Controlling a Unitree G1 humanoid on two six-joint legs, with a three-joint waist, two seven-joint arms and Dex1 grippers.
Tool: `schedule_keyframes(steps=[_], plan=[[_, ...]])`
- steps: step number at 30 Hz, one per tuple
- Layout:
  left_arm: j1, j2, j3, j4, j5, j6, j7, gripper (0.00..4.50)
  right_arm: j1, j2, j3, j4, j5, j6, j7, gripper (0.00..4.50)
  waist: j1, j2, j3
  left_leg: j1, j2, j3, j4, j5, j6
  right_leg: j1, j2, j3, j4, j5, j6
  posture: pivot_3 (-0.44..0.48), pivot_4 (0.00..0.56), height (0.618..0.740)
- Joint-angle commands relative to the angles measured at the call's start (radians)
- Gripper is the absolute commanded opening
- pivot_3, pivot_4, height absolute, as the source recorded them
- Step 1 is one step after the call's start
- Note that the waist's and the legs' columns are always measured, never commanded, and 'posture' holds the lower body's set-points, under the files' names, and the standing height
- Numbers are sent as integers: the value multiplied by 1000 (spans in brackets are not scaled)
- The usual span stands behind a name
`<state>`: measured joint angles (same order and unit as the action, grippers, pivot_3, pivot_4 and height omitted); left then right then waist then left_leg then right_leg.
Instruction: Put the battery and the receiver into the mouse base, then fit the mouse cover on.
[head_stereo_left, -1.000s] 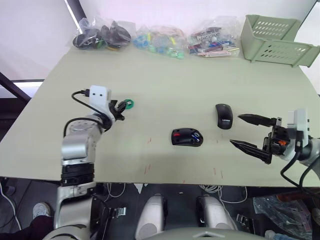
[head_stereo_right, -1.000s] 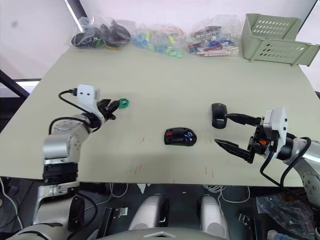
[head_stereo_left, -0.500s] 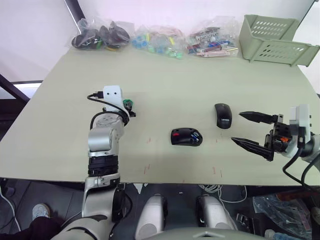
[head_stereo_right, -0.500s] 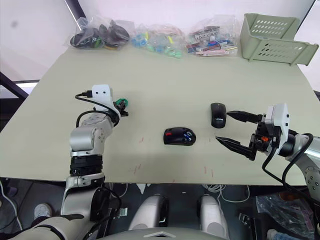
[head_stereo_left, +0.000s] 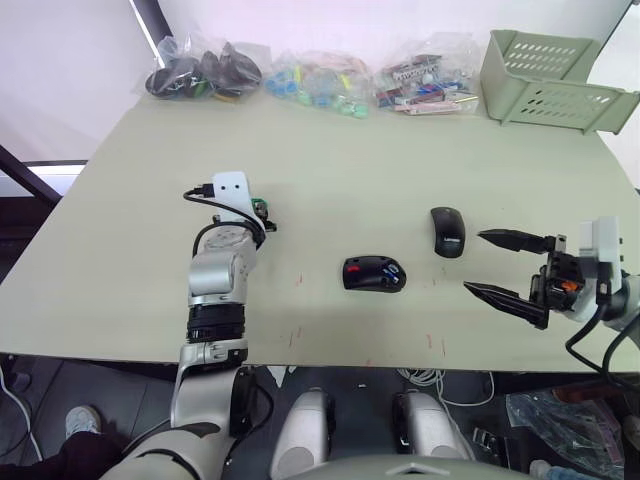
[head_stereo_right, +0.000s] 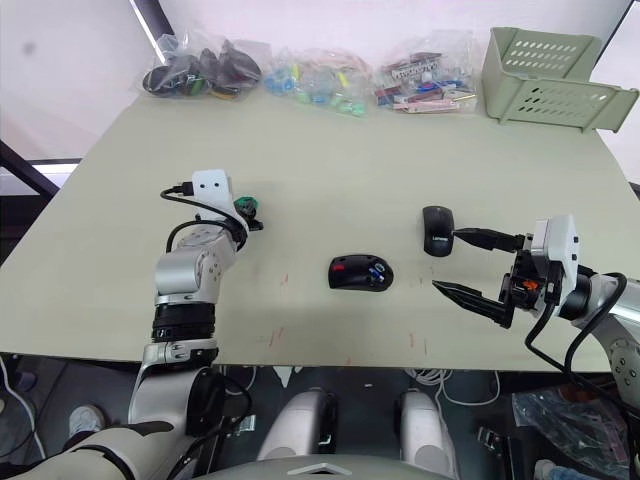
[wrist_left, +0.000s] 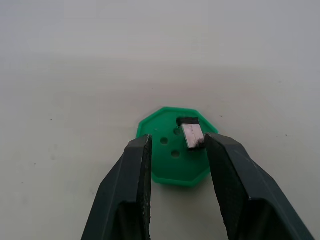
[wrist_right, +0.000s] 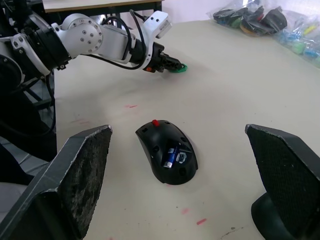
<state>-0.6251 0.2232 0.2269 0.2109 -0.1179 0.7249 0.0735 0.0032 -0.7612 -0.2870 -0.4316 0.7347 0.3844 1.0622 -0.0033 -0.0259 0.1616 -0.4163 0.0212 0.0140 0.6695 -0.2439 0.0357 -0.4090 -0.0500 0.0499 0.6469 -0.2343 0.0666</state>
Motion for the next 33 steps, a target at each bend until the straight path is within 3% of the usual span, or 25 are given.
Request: schedule_keyframes(steps=[1,33], plan=[[-26,1,-1,-6,8,-27,8,1799,1,-9,-35,-14,9,-21,9,4500,0,0,0,0,0,0,0,0,0,0,0,0,0,0,0,0,150,740],[-19,8,-13,-21,5,7,0,1799,26,12,-35,-20,-4,-44,3,4500,0,0,0,0,0,0,0,0,0,0,0,0,0,0,0,0,150,740]])
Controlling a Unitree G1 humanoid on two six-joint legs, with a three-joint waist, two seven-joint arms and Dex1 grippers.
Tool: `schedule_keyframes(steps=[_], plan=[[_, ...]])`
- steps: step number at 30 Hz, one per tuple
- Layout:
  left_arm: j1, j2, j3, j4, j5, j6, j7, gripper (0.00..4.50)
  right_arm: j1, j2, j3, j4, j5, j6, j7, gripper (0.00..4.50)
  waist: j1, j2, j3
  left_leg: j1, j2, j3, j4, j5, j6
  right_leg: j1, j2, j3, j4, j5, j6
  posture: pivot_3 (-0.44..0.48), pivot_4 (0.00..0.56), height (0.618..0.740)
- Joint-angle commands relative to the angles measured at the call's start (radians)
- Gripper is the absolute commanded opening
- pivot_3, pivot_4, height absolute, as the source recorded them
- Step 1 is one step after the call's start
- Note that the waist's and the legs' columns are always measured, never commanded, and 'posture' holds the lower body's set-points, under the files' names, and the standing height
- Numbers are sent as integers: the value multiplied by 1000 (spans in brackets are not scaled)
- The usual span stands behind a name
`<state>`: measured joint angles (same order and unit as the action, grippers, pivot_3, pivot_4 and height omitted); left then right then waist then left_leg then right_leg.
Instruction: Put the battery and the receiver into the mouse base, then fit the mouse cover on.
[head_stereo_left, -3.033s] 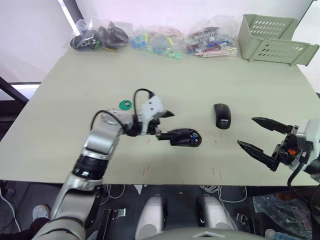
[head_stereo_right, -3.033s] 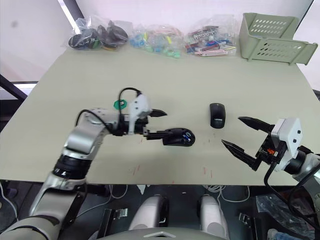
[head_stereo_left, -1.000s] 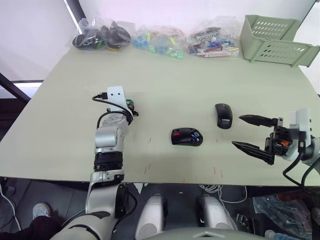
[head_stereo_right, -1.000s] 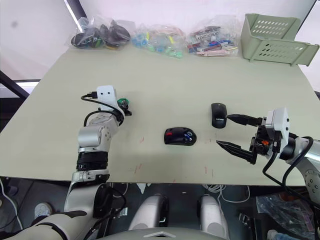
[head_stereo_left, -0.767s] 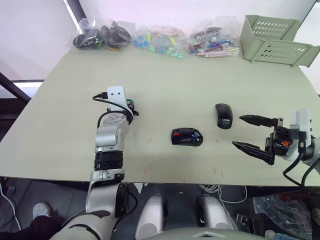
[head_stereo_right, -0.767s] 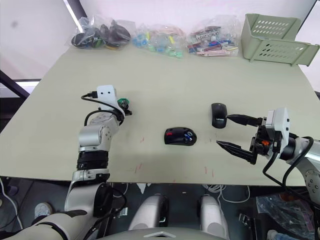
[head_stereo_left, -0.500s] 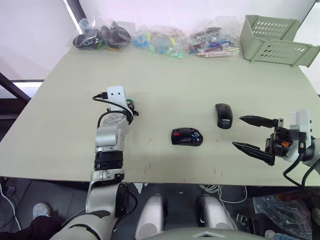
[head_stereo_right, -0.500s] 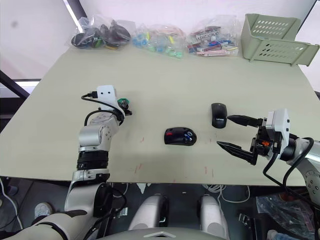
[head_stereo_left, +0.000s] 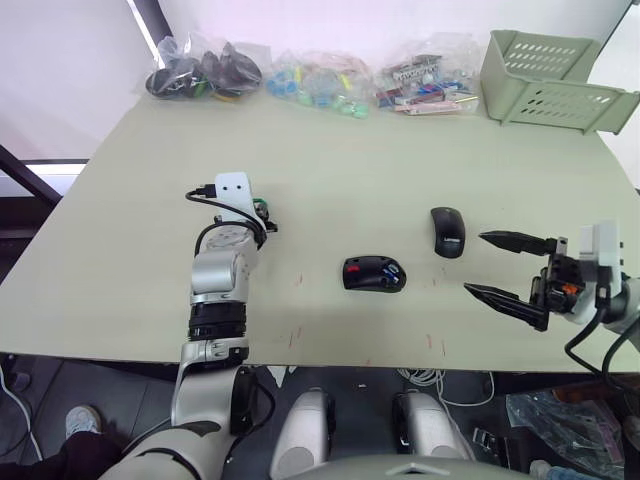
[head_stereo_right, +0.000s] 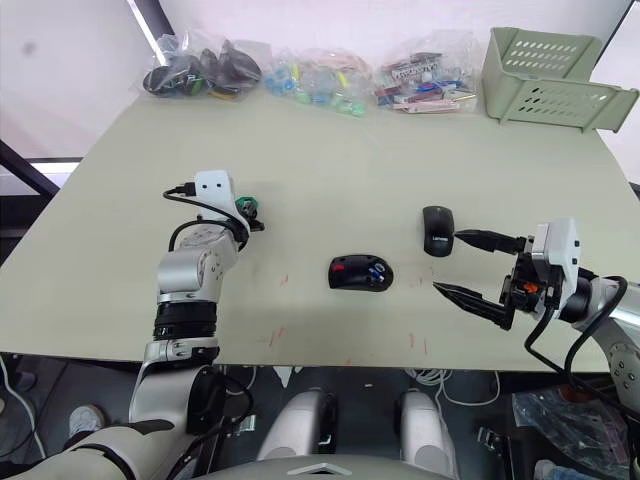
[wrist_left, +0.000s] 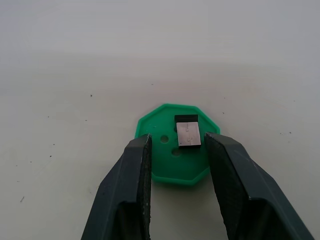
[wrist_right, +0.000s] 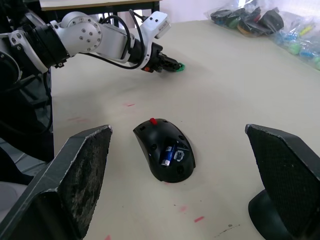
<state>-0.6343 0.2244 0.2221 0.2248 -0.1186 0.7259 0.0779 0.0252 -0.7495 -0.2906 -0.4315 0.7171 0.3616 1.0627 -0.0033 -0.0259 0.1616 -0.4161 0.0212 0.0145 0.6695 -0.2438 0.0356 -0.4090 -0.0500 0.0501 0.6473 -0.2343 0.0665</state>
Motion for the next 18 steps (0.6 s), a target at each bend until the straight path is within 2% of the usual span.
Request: schedule_keyframes(steps=[1,8,9,11,18], plan=[[-9,6,-8,-37,5,8,-5,1799,5,1,-32,-22,15,-21,1,4500,0,0,0,0,0,0,0,0,0,0,0,0,0,0,0,0,150,740],[-6,0,-11,-55,7,21,-5,1799,7,1,-33,-24,19,-21,-1,4500,0,0,0,0,0,0,0,0,0,0,0,0,0,0,0,0,150,740],[-5,0,-9,-56,5,22,-4,1217,7,1,-33,-24,19,-21,-1,4500,0,0,0,0,0,0,0,0,0,0,0,0,0,0,0,0,150,740],[-3,2,-8,-60,7,25,-1,472,7,2,-33,-24,19,-21,-2,4500,0,0,0,0,0,0,0,0,0,0,0,0,0,0,0,0,150,740],[-3,4,-7,-58,12,34,10,472,-1,5,-25,-15,17,-22,-1,4500,0,0,0,0,0,0,0,0,0,0,0,0,1,0,0,0,150,740]])
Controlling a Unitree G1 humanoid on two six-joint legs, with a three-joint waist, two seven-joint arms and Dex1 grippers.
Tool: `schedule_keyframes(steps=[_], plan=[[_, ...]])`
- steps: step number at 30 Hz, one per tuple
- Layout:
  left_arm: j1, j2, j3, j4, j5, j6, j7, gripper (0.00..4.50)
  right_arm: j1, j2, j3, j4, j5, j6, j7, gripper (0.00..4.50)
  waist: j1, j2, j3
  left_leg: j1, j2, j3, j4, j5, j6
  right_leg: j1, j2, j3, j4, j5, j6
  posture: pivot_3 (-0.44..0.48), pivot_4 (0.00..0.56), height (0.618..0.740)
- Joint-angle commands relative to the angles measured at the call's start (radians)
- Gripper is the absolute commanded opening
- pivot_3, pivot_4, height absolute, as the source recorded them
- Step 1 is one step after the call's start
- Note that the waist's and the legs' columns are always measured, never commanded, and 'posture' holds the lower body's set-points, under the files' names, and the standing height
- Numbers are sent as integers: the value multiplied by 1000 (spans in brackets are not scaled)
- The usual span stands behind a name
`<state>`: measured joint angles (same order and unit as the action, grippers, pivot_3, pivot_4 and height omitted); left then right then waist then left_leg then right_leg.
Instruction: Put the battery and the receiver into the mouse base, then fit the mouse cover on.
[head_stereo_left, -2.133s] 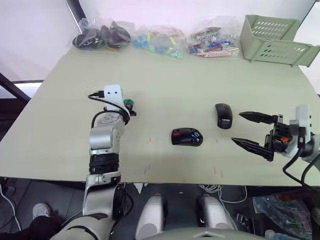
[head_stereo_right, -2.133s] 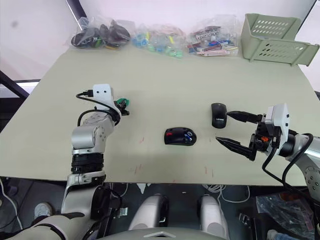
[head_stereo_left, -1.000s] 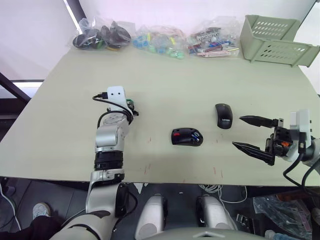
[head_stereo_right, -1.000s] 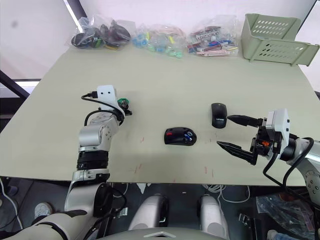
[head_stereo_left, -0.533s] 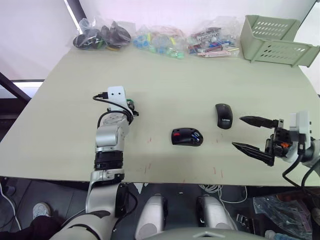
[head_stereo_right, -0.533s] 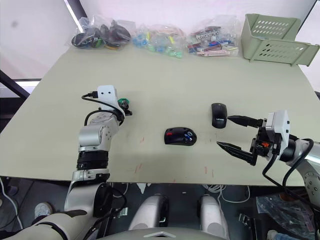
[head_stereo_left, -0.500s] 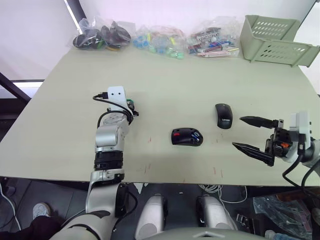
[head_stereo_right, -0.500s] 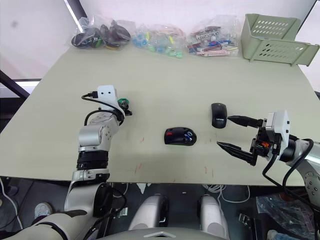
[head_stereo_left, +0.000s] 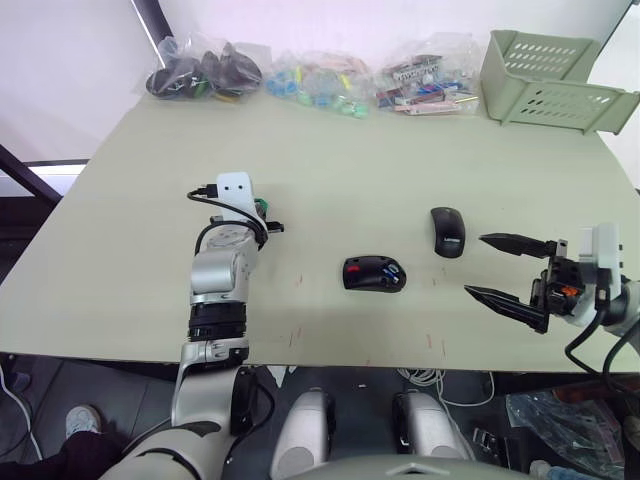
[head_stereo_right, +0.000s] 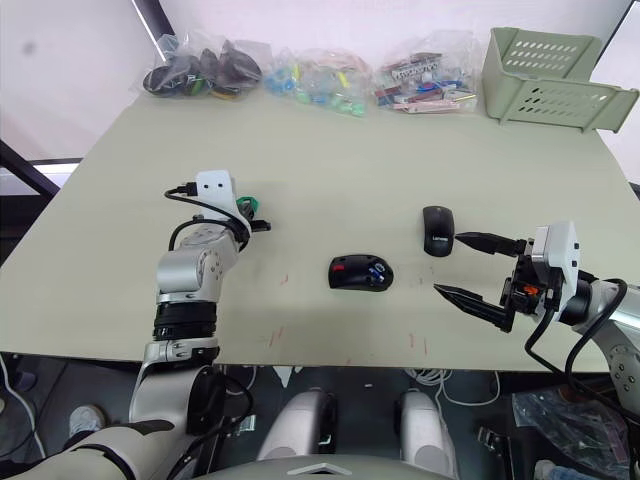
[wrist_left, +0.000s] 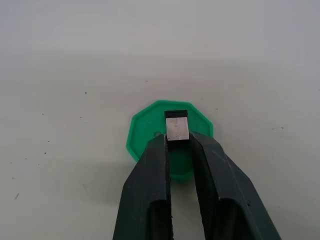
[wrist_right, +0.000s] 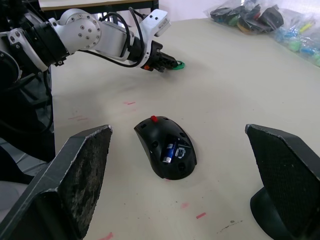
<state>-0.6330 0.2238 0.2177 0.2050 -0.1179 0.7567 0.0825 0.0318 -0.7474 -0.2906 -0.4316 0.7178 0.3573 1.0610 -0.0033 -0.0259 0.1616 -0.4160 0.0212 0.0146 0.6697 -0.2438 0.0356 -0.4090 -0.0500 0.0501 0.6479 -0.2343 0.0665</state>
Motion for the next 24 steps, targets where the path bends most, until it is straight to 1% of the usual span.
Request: schedule_keyframes(steps=[1,7,10,11,14,17,20,23,24], plan=[[-5,6,-1,-38,11,4,7,472,-9,3,-24,-15,16,-18,0,4500,0,0,0,0,0,0,0,0,0,0,0,0,0,0,0,0,150,740],[-1,11,3,-47,8,0,8,472,-16,2,-22,-14,20,-14,-1,4500,0,0,0,0,0,0,0,0,0,0,0,0,0,0,0,0,150,740],[18,22,4,-95,-1,-25,-14,472,-29,0,-25,-14,28,-6,-6,4500,-2,0,0,0,0,0,0,0,0,0,0,0,1,0,0,0,150,740],[30,32,-2,-119,-2,-35,-33,472,-34,-1,-26,-17,32,-1,-9,4500,-2,0,0,0,0,0,0,0,0,0,0,1,1,0,0,0,150,740],[74,55,10,-223,-58,-28,-121,472,-53,0,-27,-37,60,25,-31,4500,-8,0,0,0,0,0,0,0,0,0,0,1,1,0,0,0,150,740],[116,114,-6,-322,-88,-8,-217,472,-69,2,-23,-63,90,53,-62,4500,-8,0,0,0,0,-1,0,0,0,0,0,1,1,0,0,0,150,740],[146,212,-32,-394,-105,3,-326,472,-95,-16,12,-102,87,107,-113,4500,-7,0,0,1,0,-1,0,0,0,0,0,1,2,0,0,0,150,740],[158,290,-74,-435,-99,-31,-416,472,-119,-31,24,-122,119,171,-144,4500,-6,0,0,2,0,0,0,0,0,-1,0,2,3,0,0,0,150,740],[163,310,-86,-466,-117,-38,-462,472,-127,-43,32,-135,133,201,-151,4500,-5,0,0,2,0,0,1,0,0,0,0,2,3,0,0,0,150,740]])
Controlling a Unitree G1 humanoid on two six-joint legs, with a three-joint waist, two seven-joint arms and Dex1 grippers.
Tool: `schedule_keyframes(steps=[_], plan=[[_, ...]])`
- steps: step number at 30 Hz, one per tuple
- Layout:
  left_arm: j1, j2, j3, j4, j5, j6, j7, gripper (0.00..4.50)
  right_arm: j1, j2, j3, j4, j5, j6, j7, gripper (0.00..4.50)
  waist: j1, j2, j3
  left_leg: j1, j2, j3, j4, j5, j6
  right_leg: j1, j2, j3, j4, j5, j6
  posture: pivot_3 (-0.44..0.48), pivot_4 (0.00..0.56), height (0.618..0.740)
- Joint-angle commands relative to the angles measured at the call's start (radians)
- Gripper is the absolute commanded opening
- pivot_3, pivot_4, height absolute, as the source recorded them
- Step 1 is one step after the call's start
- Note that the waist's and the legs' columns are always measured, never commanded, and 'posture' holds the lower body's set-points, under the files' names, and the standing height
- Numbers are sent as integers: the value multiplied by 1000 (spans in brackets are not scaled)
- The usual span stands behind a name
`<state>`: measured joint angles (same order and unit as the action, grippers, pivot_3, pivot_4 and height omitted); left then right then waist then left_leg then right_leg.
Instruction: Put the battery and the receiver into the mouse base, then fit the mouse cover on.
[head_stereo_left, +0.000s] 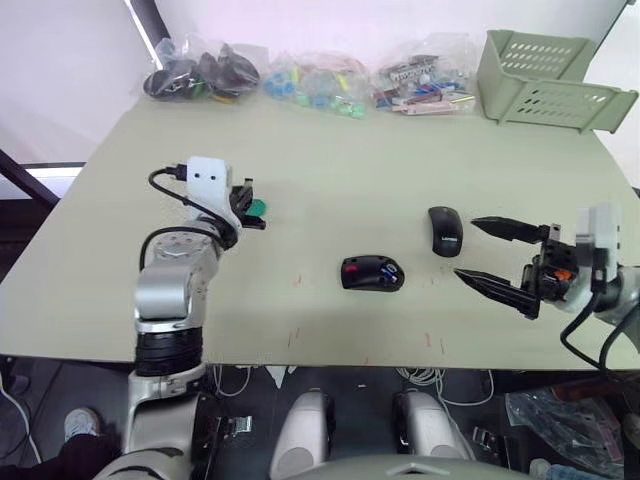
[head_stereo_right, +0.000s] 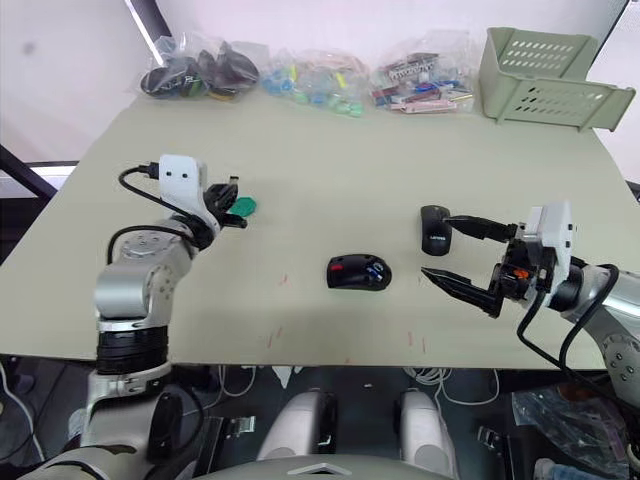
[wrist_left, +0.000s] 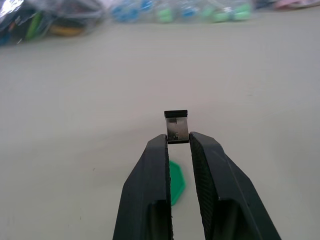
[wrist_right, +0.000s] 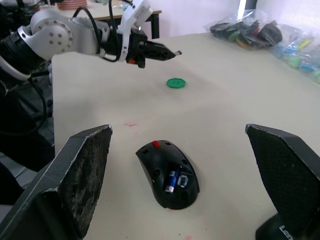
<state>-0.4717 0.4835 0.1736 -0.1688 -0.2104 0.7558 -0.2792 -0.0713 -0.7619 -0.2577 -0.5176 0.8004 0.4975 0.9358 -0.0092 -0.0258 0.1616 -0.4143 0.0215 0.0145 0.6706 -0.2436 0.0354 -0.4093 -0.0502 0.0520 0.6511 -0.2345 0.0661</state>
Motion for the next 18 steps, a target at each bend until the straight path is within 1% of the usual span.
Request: schedule_keyframes(steps=[1,4,6,8,9,13,16,18], plan=[[6,71,-50,-127,-54,-34,-152,472,-45,-48,9,-69,71,116,-64,4500,2,0,0,0,0,1,0,0,0,0,0,0,0,0,0,0,150,740],[17,119,-70,-191,-113,-35,-268,472,-114,-98,34,-119,82,235,-173,4500,-1,0,0,-1,1,1,0,0,0,-1,-1,1,0,0,0,0,150,740],[24,166,-92,-213,-132,-59,-351,472,-207,-149,52,-115,164,380,-245,4500,-2,0,0,-1,1,1,0,0,0,-2,-2,1,0,0,0,0,150,740],[20,190,-109,-215,-146,-80,-404,472,-282,-158,67,-85,244,470,-279,4500,-5,0,1,-1,1,2,0,0,0,-3,-2,1,0,0,0,0,150,740],[14,199,-117,-211,-161,-93,-439,472,-335,-150,88,-45,292,528,-290,4500,-4,0,1,-1,1,2,0,0,0,-3,-2,1,1,-2,-4,0,150,740],[-31,252,-178,-167,-194,-183,-643,472,-536,-66,183,123,409,768,-419,4500,-5,-2,2,-1,1,3,0,0,0,-3,0,1,0,-2,-5,0,150,740],[-78,272,-205,-109,-200,-230,-742,472,-671,34,187,277,508,916,-562,4500,-3,-2,2,-3,1,4,0,0,0,-4,-1,1,-1,-2,-5,0,150,740],[-111,271,-224,-67,-190,-261,-786,472,-733,86,185,352,544,979,-629,4500,-4,-2,3,-3,1,5,-1,0,1,-4,-1,1,-1,-1,-5,0,150,740]])
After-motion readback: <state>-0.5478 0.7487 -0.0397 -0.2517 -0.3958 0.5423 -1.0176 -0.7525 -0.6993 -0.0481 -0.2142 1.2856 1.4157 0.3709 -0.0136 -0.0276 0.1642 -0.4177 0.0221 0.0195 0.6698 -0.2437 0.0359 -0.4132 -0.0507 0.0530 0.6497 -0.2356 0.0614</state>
